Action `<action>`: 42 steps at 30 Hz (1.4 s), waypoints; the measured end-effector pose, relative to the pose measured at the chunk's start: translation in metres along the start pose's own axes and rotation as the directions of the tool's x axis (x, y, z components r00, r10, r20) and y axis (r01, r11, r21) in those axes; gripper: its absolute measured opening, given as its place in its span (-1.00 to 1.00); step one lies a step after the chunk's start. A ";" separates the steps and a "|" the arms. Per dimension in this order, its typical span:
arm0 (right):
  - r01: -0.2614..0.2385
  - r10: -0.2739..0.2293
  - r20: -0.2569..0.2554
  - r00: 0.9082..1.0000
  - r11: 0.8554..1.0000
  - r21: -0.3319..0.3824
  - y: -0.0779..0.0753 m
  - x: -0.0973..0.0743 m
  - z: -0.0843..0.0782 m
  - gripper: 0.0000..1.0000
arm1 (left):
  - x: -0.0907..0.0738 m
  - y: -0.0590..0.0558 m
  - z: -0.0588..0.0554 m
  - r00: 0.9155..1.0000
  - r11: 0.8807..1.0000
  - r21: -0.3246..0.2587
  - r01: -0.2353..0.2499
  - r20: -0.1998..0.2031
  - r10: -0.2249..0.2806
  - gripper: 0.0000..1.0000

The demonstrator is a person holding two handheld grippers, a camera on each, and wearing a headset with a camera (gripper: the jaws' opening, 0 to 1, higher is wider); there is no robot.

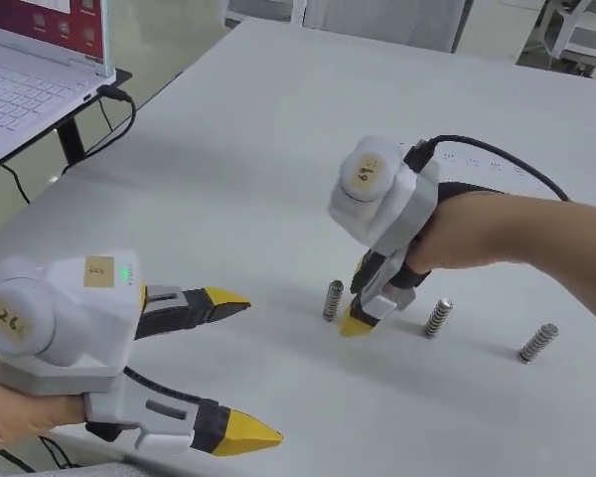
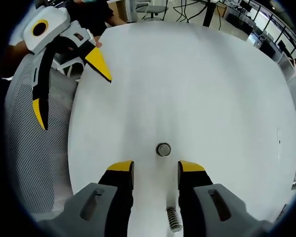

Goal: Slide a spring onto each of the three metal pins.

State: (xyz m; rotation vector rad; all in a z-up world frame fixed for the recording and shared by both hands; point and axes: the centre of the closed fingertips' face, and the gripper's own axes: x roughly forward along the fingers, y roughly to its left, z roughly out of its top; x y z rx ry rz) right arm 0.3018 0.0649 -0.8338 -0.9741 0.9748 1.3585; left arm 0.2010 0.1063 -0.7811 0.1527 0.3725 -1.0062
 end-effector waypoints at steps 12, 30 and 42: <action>0.016 -0.021 0.093 0.995 0.998 0.053 0.019 -0.014 -0.007 -0.27 | 0.004 0.001 0.002 1.000 1.000 0.008 0.005 -0.007 -0.005 0.50; 0.043 -0.077 0.259 0.963 0.990 0.136 0.056 -0.036 -0.016 -0.22 | 0.011 -0.001 0.006 1.000 1.000 -0.018 0.010 0.013 -0.009 0.51; 0.070 -0.143 0.343 0.928 0.974 0.217 0.068 -0.051 -0.035 -0.22 | 0.014 -0.007 0.005 1.000 0.999 -0.029 0.018 0.010 -0.017 0.51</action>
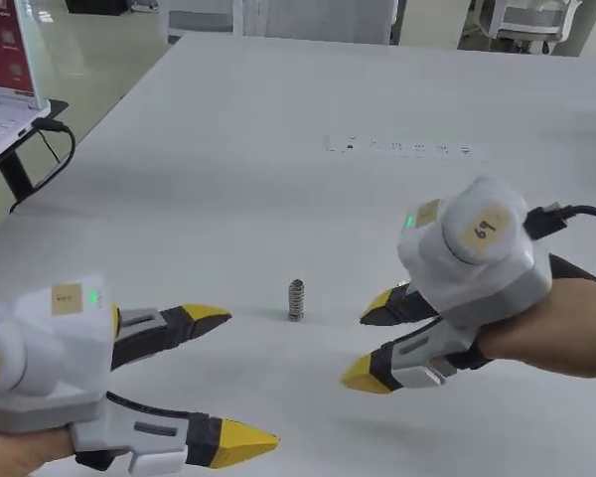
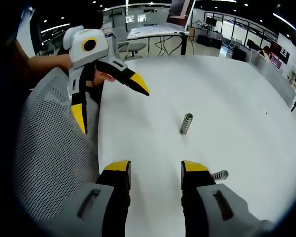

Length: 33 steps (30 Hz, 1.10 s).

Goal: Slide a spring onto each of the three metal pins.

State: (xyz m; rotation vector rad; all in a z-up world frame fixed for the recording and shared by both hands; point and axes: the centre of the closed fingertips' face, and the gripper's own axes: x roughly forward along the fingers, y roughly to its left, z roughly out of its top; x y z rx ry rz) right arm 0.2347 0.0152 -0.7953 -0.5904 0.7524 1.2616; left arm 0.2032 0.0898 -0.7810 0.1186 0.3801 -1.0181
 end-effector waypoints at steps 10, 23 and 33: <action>0.055 -0.062 0.071 0.996 0.994 0.091 -0.003 -0.026 -0.014 -0.21 | 0.005 -0.004 0.002 1.000 1.000 -0.004 0.012 0.002 -0.012 0.51; 0.161 -0.195 0.138 0.971 0.961 0.224 -0.024 -0.068 -0.043 -0.20 | 0.010 -0.003 0.009 1.000 1.000 -0.004 0.015 0.010 -0.015 0.51; 0.234 -0.300 0.183 0.936 0.920 0.314 -0.037 -0.098 -0.068 -0.15 | 0.010 -0.001 0.010 1.000 1.000 -0.014 0.010 0.015 -0.009 0.51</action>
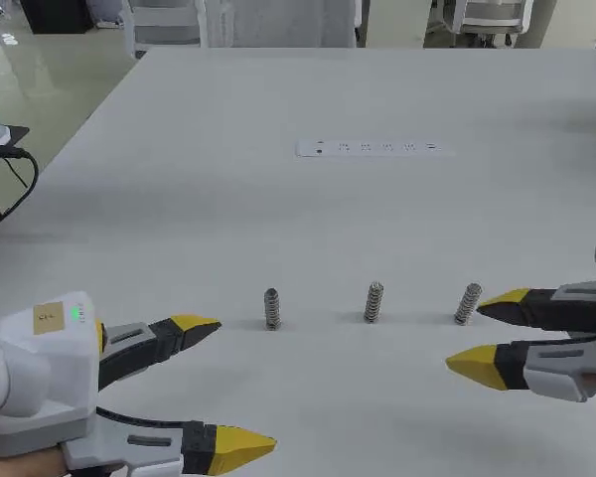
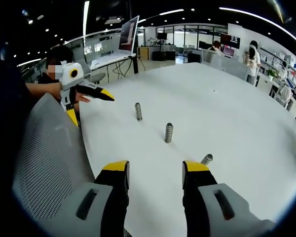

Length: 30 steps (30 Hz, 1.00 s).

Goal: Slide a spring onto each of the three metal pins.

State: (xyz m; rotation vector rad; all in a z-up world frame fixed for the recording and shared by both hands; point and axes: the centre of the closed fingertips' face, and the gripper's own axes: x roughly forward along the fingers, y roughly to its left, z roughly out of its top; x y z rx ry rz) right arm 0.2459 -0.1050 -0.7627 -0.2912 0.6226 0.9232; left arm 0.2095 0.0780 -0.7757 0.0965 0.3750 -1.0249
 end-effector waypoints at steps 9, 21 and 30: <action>0.057 -0.059 0.039 0.998 0.998 0.039 -0.012 -0.011 -0.015 -0.01 | 0.001 0.002 0.001 1.000 1.000 -0.008 -0.007 0.009 0.008 0.51; 0.079 -0.085 0.092 0.992 0.995 0.060 -0.018 -0.017 -0.024 0.26 | 0.000 0.007 -0.003 1.000 0.999 -0.039 -0.024 0.020 0.025 0.52; 0.087 -0.093 0.100 0.991 0.994 0.058 -0.018 -0.015 -0.027 0.44 | 0.001 0.007 -0.006 0.999 0.998 -0.054 -0.035 0.017 0.036 0.56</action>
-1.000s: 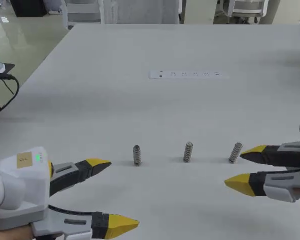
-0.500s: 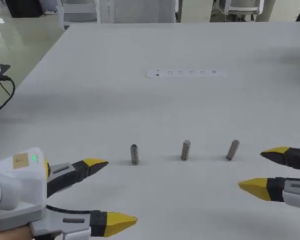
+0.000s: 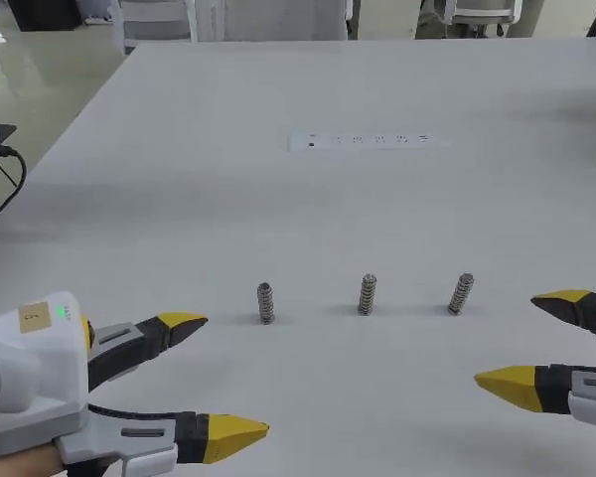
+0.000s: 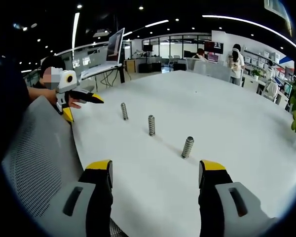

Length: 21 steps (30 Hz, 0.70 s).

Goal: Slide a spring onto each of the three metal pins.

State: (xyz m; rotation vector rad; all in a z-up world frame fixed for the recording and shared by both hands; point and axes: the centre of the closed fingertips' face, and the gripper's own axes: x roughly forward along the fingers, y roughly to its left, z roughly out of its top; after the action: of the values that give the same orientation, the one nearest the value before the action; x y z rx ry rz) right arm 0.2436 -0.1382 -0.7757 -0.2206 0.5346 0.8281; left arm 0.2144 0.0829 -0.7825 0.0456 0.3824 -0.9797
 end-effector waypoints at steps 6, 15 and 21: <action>-0.001 0.001 -0.002 1.000 1.000 -0.003 0.002 0.001 -0.001 0.47 | 0.000 0.001 -0.001 1.000 1.000 -0.006 -0.007 0.000 0.007 0.61; 0.006 -0.006 0.007 1.000 1.000 0.006 0.000 -0.001 -0.001 0.52 | 0.001 0.003 -0.002 1.000 1.000 -0.018 -0.017 0.003 0.017 0.67; 0.011 -0.011 0.013 1.000 1.000 0.010 -0.001 0.000 -0.001 0.55 | 0.002 0.004 -0.002 1.000 0.999 -0.025 -0.023 0.007 0.023 0.70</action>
State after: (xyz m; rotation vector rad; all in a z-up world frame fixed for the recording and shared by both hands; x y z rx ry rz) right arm 0.2438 -0.1396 -0.7768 -0.2089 0.5246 0.8161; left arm 0.2181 0.0839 -0.7859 0.0239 0.3861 -0.9517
